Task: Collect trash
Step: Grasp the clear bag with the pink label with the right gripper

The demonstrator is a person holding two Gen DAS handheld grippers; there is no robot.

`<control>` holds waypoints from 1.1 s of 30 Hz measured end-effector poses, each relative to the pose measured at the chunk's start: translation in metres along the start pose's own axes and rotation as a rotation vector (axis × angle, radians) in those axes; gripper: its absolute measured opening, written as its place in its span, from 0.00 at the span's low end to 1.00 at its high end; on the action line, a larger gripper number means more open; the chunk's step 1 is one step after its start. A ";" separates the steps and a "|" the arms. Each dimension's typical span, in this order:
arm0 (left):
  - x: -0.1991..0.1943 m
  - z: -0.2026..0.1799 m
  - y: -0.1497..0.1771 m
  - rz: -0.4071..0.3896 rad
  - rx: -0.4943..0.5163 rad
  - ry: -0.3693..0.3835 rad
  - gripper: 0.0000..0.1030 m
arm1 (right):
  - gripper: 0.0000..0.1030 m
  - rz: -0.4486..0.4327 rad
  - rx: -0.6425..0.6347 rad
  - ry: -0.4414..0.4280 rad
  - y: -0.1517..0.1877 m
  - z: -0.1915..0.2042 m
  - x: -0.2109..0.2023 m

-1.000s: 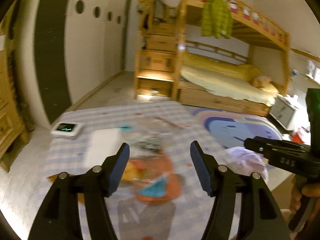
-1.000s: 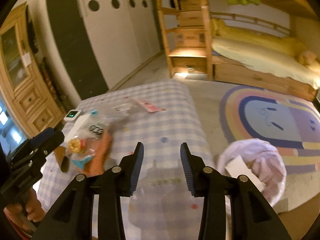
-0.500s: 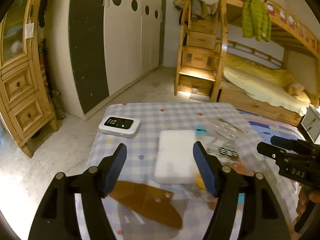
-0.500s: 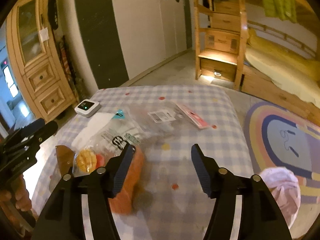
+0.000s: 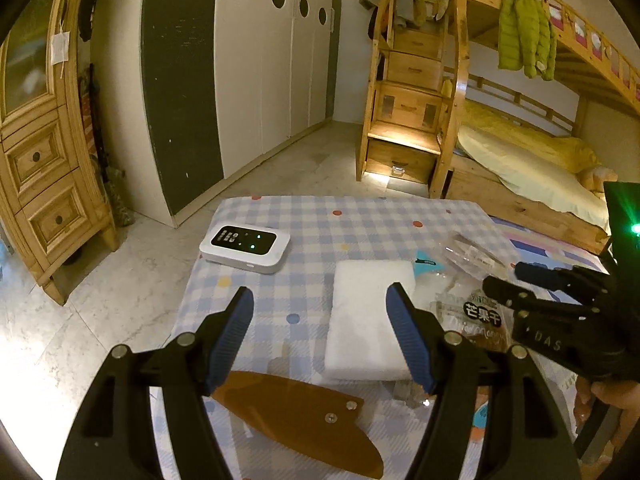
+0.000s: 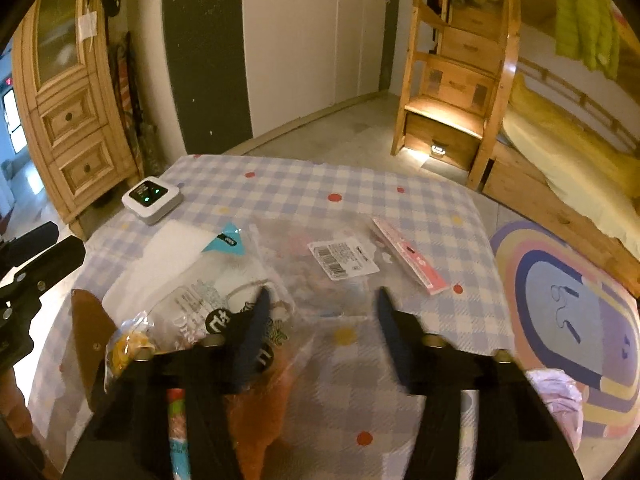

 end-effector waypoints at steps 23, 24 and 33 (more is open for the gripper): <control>-0.009 -0.032 0.007 0.013 0.025 0.022 0.65 | 0.46 -0.030 0.083 -0.051 0.023 -0.015 -0.025; -0.009 -0.031 0.007 0.015 0.023 0.023 0.65 | 0.46 -0.023 0.090 -0.047 0.020 -0.014 -0.020; -0.007 -0.027 0.006 0.024 0.017 0.027 0.65 | 0.08 0.034 0.063 -0.001 0.018 -0.016 -0.007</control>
Point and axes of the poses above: each gripper's, at about its wrist camera, not at the fingertips, and x roughly the way its jaws point, z to its left, y to its underside, the point moved 8 cm from there along x, roughly the way its jaws point, and after that the axes turned 13 degrees about -y, right-handed, at the moved point
